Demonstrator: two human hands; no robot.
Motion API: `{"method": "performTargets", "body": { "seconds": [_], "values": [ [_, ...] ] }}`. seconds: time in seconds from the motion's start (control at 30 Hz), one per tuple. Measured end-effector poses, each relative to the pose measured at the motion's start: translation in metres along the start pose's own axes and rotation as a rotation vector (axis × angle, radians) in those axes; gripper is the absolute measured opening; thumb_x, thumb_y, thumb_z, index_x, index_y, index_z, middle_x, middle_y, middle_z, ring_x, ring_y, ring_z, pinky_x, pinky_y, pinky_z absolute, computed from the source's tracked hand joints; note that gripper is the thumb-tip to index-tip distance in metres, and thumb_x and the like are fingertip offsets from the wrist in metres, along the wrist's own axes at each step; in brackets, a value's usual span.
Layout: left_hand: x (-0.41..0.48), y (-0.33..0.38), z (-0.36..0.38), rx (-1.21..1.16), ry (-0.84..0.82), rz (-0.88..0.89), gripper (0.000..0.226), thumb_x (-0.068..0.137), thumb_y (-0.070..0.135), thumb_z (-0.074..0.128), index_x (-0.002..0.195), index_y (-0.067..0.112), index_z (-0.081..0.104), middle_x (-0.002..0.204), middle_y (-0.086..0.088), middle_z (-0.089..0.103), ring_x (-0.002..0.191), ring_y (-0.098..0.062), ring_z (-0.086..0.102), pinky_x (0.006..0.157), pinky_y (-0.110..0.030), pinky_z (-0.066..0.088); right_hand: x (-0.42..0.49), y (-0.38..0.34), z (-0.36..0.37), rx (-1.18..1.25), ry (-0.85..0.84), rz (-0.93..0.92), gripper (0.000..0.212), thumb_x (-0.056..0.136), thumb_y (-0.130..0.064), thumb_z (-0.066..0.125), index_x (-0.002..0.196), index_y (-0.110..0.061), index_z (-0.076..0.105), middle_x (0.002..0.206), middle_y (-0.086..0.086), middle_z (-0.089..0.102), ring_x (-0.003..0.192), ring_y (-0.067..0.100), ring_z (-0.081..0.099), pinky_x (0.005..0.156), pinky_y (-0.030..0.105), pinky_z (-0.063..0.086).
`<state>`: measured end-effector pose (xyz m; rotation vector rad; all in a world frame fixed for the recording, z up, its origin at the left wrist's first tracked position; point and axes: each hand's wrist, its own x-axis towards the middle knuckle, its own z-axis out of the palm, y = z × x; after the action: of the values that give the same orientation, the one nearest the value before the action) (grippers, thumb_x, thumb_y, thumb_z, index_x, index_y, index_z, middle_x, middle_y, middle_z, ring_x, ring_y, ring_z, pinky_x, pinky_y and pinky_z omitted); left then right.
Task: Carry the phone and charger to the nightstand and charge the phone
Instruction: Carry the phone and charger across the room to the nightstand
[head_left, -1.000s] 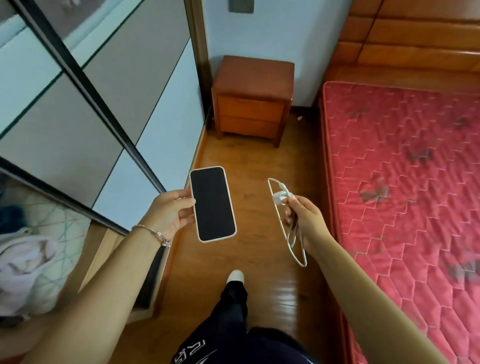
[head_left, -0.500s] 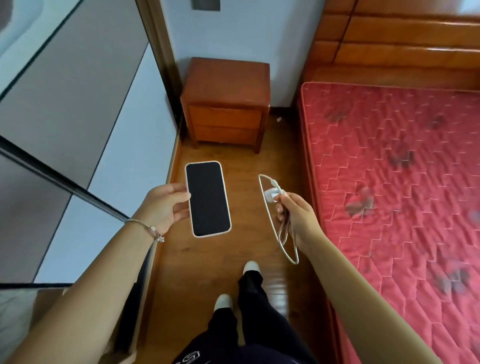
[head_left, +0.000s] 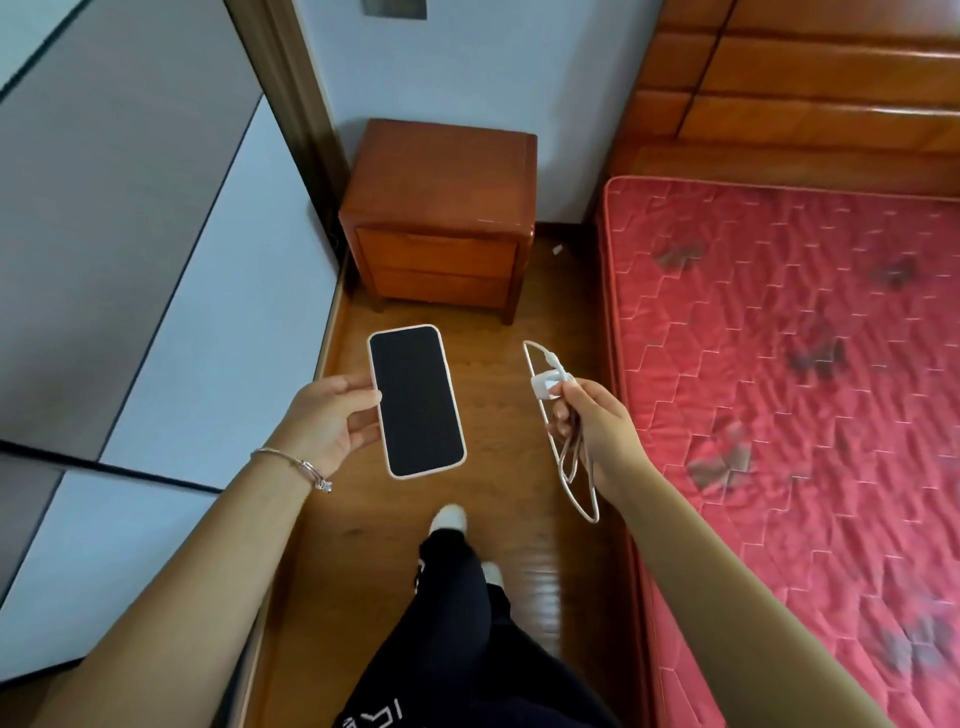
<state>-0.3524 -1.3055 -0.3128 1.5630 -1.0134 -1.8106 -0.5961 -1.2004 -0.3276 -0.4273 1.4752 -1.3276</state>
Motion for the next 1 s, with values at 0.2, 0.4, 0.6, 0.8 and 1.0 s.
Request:
{"method": "performTargets", "body": {
  "seconds": [0.2,0.4,0.6,0.8,1.0],
  "values": [
    [0.063,0.037,0.005,0.000,-0.015,-0.017,0.027,0.089,0.005,0.056,0.115,0.009,0.061,0.117,-0.011,0.066,0.104,-0.030,0.065,0.079,-0.043,0.057,0.062,-0.025,0.009,-0.007,0.030,0.007,0.024,0.096,-0.016,0.046,0.079,-0.013,0.063,0.058,-0.004,0.051,0.048,0.004,0.046,0.051,0.015,0.045],
    [0.132,0.091,0.009,-0.018,-0.029,0.005,0.023,0.089,0.005,0.056,0.110,0.013,0.063,0.113,-0.009,0.068,0.101,-0.027,0.067,0.068,-0.034,0.059,0.136,-0.067,0.033,-0.006,0.049,0.015,0.024,0.097,-0.016,0.045,0.081,-0.013,0.063,0.060,-0.004,0.051,0.048,0.005,0.046,0.056,0.019,0.048],
    [0.191,0.143,0.017,-0.016,-0.035,0.019,0.022,0.090,0.004,0.054,0.108,0.011,0.064,0.111,-0.010,0.069,0.098,-0.026,0.068,0.066,-0.032,0.059,0.200,-0.102,0.051,0.036,0.047,-0.001,0.026,0.097,-0.017,0.045,0.080,-0.013,0.064,0.058,-0.004,0.051,0.049,0.004,0.045,0.049,0.016,0.046],
    [0.251,0.181,0.034,-0.016,-0.034,0.025,0.021,0.090,0.005,0.055,0.107,0.013,0.065,0.107,-0.007,0.071,0.096,-0.025,0.069,0.068,-0.033,0.059,0.271,-0.124,0.057,0.035,0.015,0.032,0.027,0.097,-0.018,0.046,0.078,-0.015,0.065,0.056,-0.007,0.053,0.049,0.005,0.047,0.058,0.022,0.049],
    [0.315,0.223,0.061,-0.064,-0.006,0.011,0.020,0.090,0.000,0.054,0.098,0.013,0.067,0.095,-0.003,0.074,0.084,-0.019,0.072,0.058,-0.029,0.057,0.351,-0.161,0.061,0.061,-0.010,0.047,0.023,0.097,-0.019,0.046,0.085,-0.012,0.064,0.055,-0.007,0.054,0.048,0.004,0.047,0.051,0.016,0.047]
  ]
}}
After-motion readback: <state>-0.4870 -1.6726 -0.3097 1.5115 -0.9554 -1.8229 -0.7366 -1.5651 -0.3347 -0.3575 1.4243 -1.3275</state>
